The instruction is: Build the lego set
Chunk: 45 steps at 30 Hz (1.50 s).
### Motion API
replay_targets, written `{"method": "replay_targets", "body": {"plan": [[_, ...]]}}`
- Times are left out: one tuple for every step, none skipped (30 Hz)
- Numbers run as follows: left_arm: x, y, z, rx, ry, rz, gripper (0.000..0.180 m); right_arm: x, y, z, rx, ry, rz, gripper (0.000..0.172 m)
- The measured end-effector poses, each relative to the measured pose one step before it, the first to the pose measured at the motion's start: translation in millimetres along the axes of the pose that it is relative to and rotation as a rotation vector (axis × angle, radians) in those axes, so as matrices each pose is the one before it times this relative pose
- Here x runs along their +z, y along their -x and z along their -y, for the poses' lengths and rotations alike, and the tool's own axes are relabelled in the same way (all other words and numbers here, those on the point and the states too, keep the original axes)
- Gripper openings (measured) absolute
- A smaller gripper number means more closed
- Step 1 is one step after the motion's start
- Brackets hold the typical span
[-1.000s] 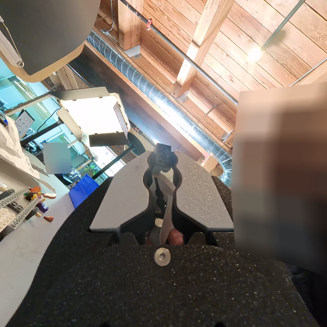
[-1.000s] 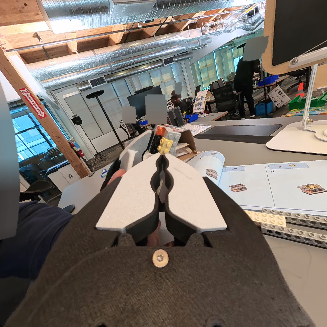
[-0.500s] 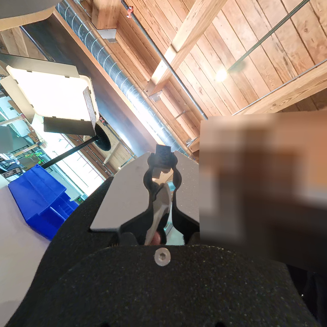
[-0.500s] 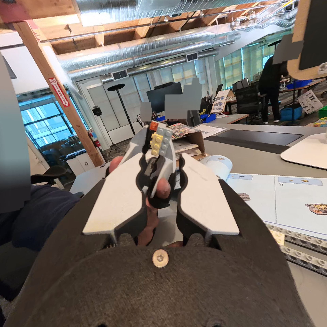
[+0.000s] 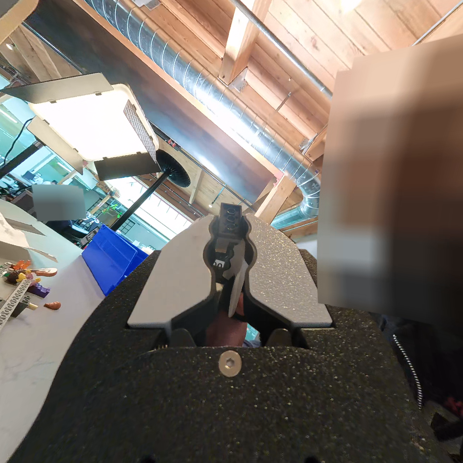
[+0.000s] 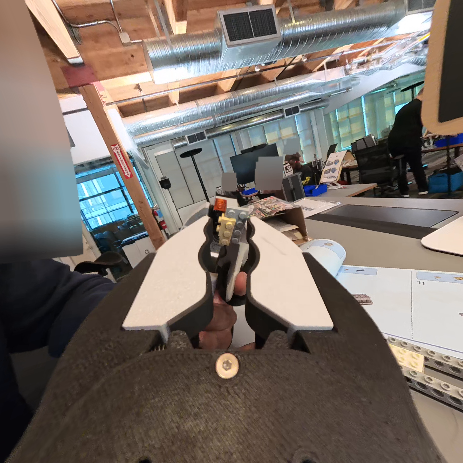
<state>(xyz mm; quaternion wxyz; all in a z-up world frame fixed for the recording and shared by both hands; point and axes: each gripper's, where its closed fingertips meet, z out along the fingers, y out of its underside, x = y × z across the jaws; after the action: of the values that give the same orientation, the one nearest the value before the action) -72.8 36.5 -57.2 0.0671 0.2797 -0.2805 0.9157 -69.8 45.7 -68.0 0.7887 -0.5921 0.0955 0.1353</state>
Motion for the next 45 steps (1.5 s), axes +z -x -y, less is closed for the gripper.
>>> {"method": "replay_targets", "body": {"plan": [[-0.09, 0.65, 0.09, 0.0076, 0.0013, 0.0033, 0.018, -0.12, -0.37, -0.3, 0.006, 0.0136, 0.0055, 0.025], [-0.11, 0.3, -0.3, 0.0011, 0.0026, -0.0006, 0.018, -0.07, -0.2, 0.09, 0.0025, 0.0128, 0.0047, 0.025], [0.34, 0.18, -0.6, 0.001, 0.0042, 0.0007, 0.018, -0.19, 0.02, 0.39, 0.0004, 0.0103, 0.0052, 0.025], [0.38, -0.14, -0.84, 0.005, 0.0052, 0.0027, 0.018, -0.09, 0.18, 0.55, 0.0, 0.0106, 0.007, 0.025], [0.01, -0.32, -0.07, 0.0087, -0.001, 0.0031, 0.018, 0.28, 0.25, 0.18, -0.0003, 0.0119, 0.006, 0.025], [-0.05, 0.03, 0.26, 0.0098, -0.0009, 0.0048, 0.018, 0.54, 0.03, 0.13, -0.0032, 0.0115, 0.0023, 0.024], [-0.17, 0.16, 0.47, 0.0092, 0.0015, 0.0048, 0.018, 0.55, -0.15, 0.09, -0.0065, 0.0121, -0.0013, 0.024], [-0.16, 0.38, 0.65, 0.0111, 0.0043, 0.0067, 0.018, 0.64, -0.23, -0.09, -0.0092, 0.0141, -0.0028, 0.024], [-0.12, 0.15, 0.6, 0.0162, 0.0076, 0.0051, 0.017, 0.44, 0.13, 0.27, -0.0128, 0.0157, -0.0009, 0.024], [0.1, -0.32, 0.44, 0.0201, 0.01, 0.003, 0.018, 0.28, 0.47, 0.6, -0.018, 0.0159, 0.0016, 0.024], [0.28, -0.44, 0.33, 0.0219, 0.0118, 0.0043, 0.018, -0.15, 0.63, 1.42, -0.024, 0.0114, 0.0024, 0.024], [0.26, -0.22, -0.22, 0.022, 0.0157, 0.0068, 0.02, -0.82, 0.31, 2.91, -0.0275, 0.0031, 0.0, 0.023], [0.41, 0.31, -1.11, 0.0222, 0.0208, 0.0108, 0.022, -1.39, -0.96, 3.82, -0.0246, -0.0044, -0.0072, 0.02], [0.74, -0.26, -1.29, 0.0256, 0.023, 0.0068, 0.023, -1.83, -1.67, 4.03, -0.0167, -0.0082, -0.0131, 0.02], [0.52, -0.51, -0.62, 0.0306, 0.0196, 0.0065, 0.026, -2.31, -1.79, 3.69, -0.0097, -0.0065, -0.0132, 0.02], [0.46, -0.01, -0.21, 0.0293, 0.0158, 0.011, 0.026, -2.4, -1.65, 2.66, -0.0035, -0.0002, -0.0131, 0.02], [0.51, 0.27, -0.53, 0.0159, 0.0137, 0.0101, 0.026, -1.83, -1.41, 0.54, 0.0016, 0.0115, -0.0117, 0.02], [0.34, 0.05, -0.97, 0.0011, 0.0148, 0.0059, 0.028, -1.27, -1.12, -1.86, 0.0005, 0.028, -0.0121, 0.02], [-0.58, 0.96, -1.28, 0.0048, 0.0162, 0.0115, 0.03, -1.29, -1.74, -4.28, -0.0087, 0.0461, -0.0193, 0.02], [-1.31, 3.21, -0.62, 0.0156, 0.0125, 0.0259, 0.031, -1.38, -3.08, -6.66, -0.0192, 0.0673, -0.0302, 0.02], [-1.74, 3.52, 1.4, 0.0175, 0.0021, 0.0268, 0.033, -1.8, -4.03, -9.15, -0.0268, 0.0878, -0.0375, 0.02], [-2.29, 1.6, 3.46, 0.0192, -0.0046, 0.0142, 0.034, -1.99, -4.18, -11.3, -0.037, 0.1044, -0.0411, 0.02], [-2.83, 1.59, 5.5, 0.0191, -0.0123, 0.0163, 0.034, -1.64, -4.07, -14.38, -0.0503, 0.1222, -0.0419, 0.02], [-2.86, 1.59, 6.55, 0.0189, -0.0151, 0.0164, 0.034, -0.77, -3.0, -16.98, -0.0629, 0.1382, -0.0373, 0.02], [-2.44, 1.74, 5.81, 0.0189, -0.0086, 0.0145, 0.034, 0.56, -1.32, -18.36, -0.0681, 0.1451, -0.0276, 0.02], [-1.99, 1.72, 3.95, 0.0229, 0.002, 0.0081, 0.034, 2.23, 0.23, -19.19, -0.0629, 0.1492, -0.0164, 0.02], [-1.58, 2.4, 2.15, 0.0266, 0.009, 0.0079, 0.034, 3.5, 0.76, -17.6, -0.0579, 0.1436, -0.0131, 0.02], [-1.37, 3.2, 1.6, 0.0245, 0.0099, 0.0105, 0.034, 4.31, 1.59, -13.93, -0.0564, 0.1223, -0.0078, 0.02], [-1.43, 3.02, 1.32, 0.022, 0.0061, 0.0089, 0.034, 4.8, 3.1, -10.25, -0.0526, 0.1018, 0.0049, 0.02], [-1.17, 3.04, 0.88, 0.0169, 0.0031, 0.0099, 0.034, 5.32, 4.39, -7.0, -0.0452, 0.0832, 0.0176, 0.02], [-0.95, 2.92, -0.34, 0.0108, 0.0056, 0.0087, 0.034, 5.63, 5.14, -4.11, -0.037, 0.0639, 0.027, 0.02], [-0.54, 2.42, -1.42, 0.0053, 0.0081, 0.0069, 0.034, 5.78, 4.85, -1.82, -0.0277, 0.0447, 0.0287, 0.02], [-0.26, 1.89, -1.18, -0.0011, 0.0053, 0.0036, 0.034, 5.13, 4.23, 0.16, -0.0166, 0.0254, 0.0283, 0.02], [-0.08, 0.95, -0.91, -0.0051, 0.0022, -0.0007, 0.034, 3.85, 4.1, 1.2, -0.0094, 0.0109, 0.0306, 0.02], [0.11, 1.11, -0.84, -0.0047, 0.0019, 0.0004, 0.034, 1.54, 2.68, 2.65, -0.0054, -0.0095, 0.0226, 0.021], [0.31, 0.98, -0.98, -0.0016, 0.0051, 0.0017, 0.034, -0.61, 1.25, 3.57, -0.0005, -0.026, 0.0159, 0.02], [0.31, -0.14, -0.69, 0.002, 0.0055, -0.0025, 0.034, -0.69, 0.99, 1.93, 0.0048, -0.0248, 0.0141, 0.02], [0.37, -0.82, -0.67, 0.008, 0.0061, -0.003, 0.034, -0.54, -0.57, 0.18, 0.0063, -0.0225, 0.0028, 0.02], [0.37, -0.94, -1.0, 0.0142, 0.0089, -0.0008, 0.034, -0.71, -1.1, -1.08, 0.0056, -0.023, -0.0025, 0.02], [0.39, -1.27, -1.06, 0.0171, 0.0107, 0.0001, 0.034, -1.49, -0.83, -1.23, 0.0066, -0.0288, -0.0009, 0.02], [0.3, -1.8, -0.81, 0.0188, 0.0101, -0.0017, 0.034, -2.5, -1.02, -0.36, 0.0091, -0.0365, -0.0008, 0.021], [0.29, -1.27, -1.05, 0.0182, 0.0105, 0.0008, 0.034, -3.76, -1.17, 0.75, 0.0097, -0.0439, 0.0013, 0.023], [0.44, -1.18, -1.49, 0.0169, 0.0118, 0.0019, 0.034, -4.81, -1.15, 1.51, 0.0063, -0.0487, 0.0037, 0.024], [0.71, -1.26, -1.86, 0.0194, 0.0134, 0.0016, 0.034, -5.41, -2.59, 2.48, 0.0029, -0.0527, -0.0037, 0.026], [0.98, -1.28, -1.82, 0.0232, 0.0128, 0.0032, 0.034, -5.41, -4.73, 3.62, 0.0013, -0.057, -0.0123, 0.028]]}}
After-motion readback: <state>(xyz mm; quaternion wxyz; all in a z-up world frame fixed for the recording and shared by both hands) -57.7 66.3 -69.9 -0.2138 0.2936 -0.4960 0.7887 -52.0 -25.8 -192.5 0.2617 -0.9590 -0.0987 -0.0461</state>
